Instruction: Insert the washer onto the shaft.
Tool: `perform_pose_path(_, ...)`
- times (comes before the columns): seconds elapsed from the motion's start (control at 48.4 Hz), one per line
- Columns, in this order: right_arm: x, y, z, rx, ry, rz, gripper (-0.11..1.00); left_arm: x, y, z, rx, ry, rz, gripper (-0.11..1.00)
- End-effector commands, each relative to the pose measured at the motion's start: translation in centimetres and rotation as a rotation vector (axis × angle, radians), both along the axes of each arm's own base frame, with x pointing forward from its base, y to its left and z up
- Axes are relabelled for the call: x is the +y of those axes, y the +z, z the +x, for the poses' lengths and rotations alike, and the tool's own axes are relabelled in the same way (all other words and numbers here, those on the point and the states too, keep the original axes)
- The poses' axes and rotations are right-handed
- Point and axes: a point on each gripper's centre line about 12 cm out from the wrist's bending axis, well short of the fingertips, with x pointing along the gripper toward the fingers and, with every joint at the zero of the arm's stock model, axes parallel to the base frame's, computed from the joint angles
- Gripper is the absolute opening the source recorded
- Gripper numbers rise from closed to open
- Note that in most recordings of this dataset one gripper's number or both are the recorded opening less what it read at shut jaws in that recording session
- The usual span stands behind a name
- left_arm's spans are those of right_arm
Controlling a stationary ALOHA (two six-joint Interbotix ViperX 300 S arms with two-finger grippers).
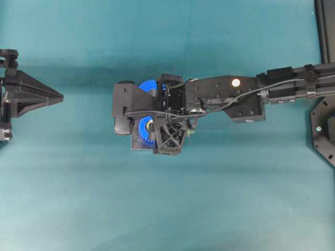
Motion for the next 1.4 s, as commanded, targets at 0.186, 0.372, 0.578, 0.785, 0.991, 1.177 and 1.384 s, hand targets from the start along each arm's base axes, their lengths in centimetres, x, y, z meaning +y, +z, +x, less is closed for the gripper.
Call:
perform_pose_path(0.186, 0.1, 1.4, 0.5, -0.04, 0.009, -0.003, 0.59, 0.1, 0.5, 0.2, -0.012, 0.003, 0.002, 0.0)
perform_pose_path(0.372, 0.9, 1.0, 0.3, -0.026, 0.026, -0.001, 0.58, 0.1, 0.4, 0.2, -0.011, 0.003, 0.002, 0.0)
perform_pose_path(0.578, 2.5, 0.8, -0.1, -0.015, 0.051, 0.005, 0.55, 0.1, 0.4, 0.2, -0.011, 0.003, 0.002, 0.0)
perform_pose_path(0.785, 2.8, 1.0, -0.5, 0.006, 0.056, 0.005, 0.47, 0.1, 0.3, 0.1, -0.009, 0.003, 0.002, 0.0)
perform_pose_path(0.991, 1.5, 0.7, -0.7, 0.025, 0.026, 0.004, 0.45, 0.1, 0.3, 0.1, -0.009, 0.003, 0.0, 0.0)
perform_pose_path(1.177, 1.1, 1.5, -1.1, 0.015, 0.017, 0.004, 0.44, 0.1, 0.5, 0.1, -0.017, 0.004, -0.001, 0.0)
perform_pose_path(1.384, 1.0, 2.9, -2.6, 0.017, 0.017, 0.004, 0.44, 0.1, 0.4, 0.0, -0.015, 0.003, 0.001, 0.0)
